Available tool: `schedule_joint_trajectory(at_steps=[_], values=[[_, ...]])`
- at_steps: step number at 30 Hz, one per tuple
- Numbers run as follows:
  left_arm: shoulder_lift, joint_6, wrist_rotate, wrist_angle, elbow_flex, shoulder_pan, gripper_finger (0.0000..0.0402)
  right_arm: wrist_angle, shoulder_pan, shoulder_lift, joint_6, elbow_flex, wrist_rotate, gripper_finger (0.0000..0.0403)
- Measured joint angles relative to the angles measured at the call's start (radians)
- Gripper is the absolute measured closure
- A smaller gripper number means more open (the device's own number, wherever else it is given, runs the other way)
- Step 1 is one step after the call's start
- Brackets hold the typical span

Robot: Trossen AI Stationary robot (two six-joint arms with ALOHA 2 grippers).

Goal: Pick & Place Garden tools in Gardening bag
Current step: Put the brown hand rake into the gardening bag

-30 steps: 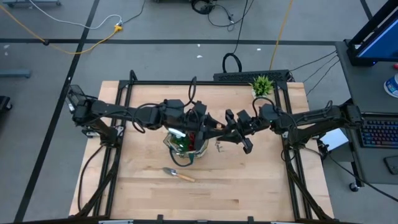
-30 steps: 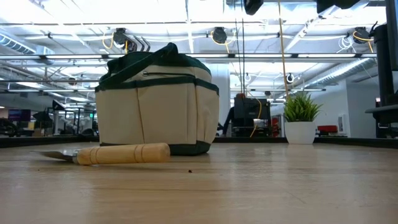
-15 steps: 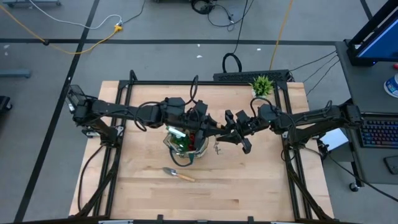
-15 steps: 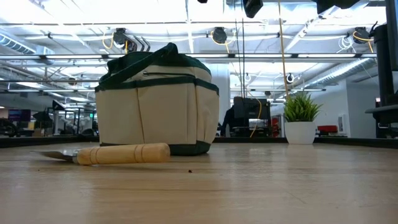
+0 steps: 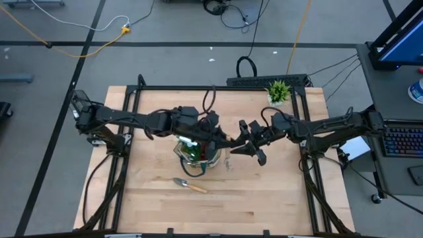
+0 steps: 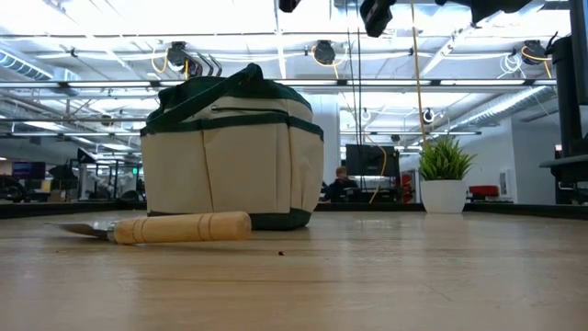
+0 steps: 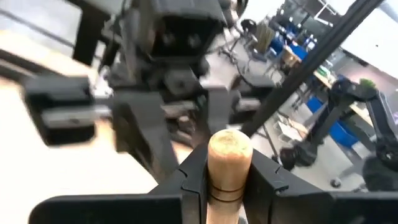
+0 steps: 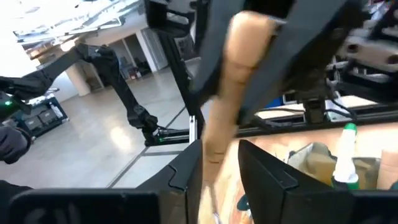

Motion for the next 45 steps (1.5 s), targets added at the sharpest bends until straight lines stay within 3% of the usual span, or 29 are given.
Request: schedule_joint_trajectory(at_steps=[4, 9, 19, 22, 30, 37, 45], values=[[-0.012, -0.02, -0.016, -0.078, 0.0, -0.021, 0.034, -0.028, -0.001, 0.0, 0.0, 0.0, 0.002, 0.0284], [-0.062, -0.02, -0.128, -0.184, 0.0, -0.049, 0.034, -0.104, -0.015, 0.0, -0.002, 0.0, 0.004, 0.026], [-0.141, -0.004, -0.558, -0.433, 0.003, -0.099, 0.034, -0.162, -0.027, 0.0, -0.021, 0.0, 0.004, 0.0243], [-0.138, 0.004, -0.631, -0.515, -0.001, -0.097, 0.034, -0.162, -0.027, 0.0, -0.022, 0.0, 0.004, 0.0244], [-0.138, 0.037, -0.71, -0.614, 0.0, -0.057, 0.034, -0.173, -0.027, 0.0, -0.022, 0.0, 0.005, 0.0242], [-0.138, -0.003, -0.654, -0.646, 0.0, -0.033, 0.034, -0.178, -0.027, 0.0, -0.022, 0.0, 0.007, 0.0244], [-0.172, -0.1, -0.629, -0.69, 0.0, -0.089, 0.034, -0.179, -0.027, 0.0, -0.022, 0.0, 0.009, 0.0242]])
